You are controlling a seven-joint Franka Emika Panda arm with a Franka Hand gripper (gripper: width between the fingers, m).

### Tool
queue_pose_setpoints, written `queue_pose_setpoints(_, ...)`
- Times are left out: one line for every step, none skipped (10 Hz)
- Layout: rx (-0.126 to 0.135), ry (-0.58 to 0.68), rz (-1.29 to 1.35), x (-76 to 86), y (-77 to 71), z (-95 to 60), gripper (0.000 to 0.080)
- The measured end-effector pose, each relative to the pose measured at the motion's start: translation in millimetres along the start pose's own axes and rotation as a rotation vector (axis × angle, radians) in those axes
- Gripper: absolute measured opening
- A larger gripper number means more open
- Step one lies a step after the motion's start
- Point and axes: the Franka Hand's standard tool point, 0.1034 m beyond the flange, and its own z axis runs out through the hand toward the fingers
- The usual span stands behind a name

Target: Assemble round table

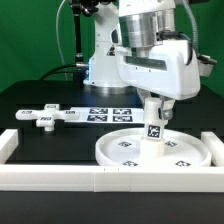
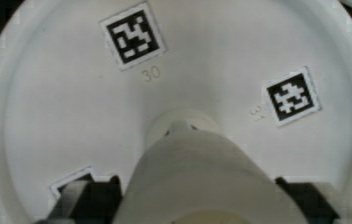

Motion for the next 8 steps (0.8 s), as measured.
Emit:
queue_pose_setpoints(0.001, -0.008, 0.077, -0.1, -0.7, 0.0, 0.0412)
queue_pose_setpoints(-0.002, -0.017, 0.139, 0.5, -0.7, -0.2, 0.0412)
queue_pose_setpoints(-0.021, -0.033, 0.209, 1.0, 0.2, -1.1, 0.0412)
queue_pose_setpoints(-0.033, -0.042, 0.243, 0.8, -0.1, -1.8, 0.0412)
queue_pose_setpoints(-0.028, -0.041, 0.261, 0.6, -0.6, -1.4, 0.0413)
queue_pose_setpoints(-0.028, -0.041, 0.234, 0.4, -0.6, -1.1, 0.0413)
queue_pose_setpoints(-0.034, -0.042, 0.172, 0.7, 0.3, -1.5, 0.0570)
queue_pose_setpoints(-0.038, -0.047, 0.113, 0.0, 0.3, -3.5, 0.0636)
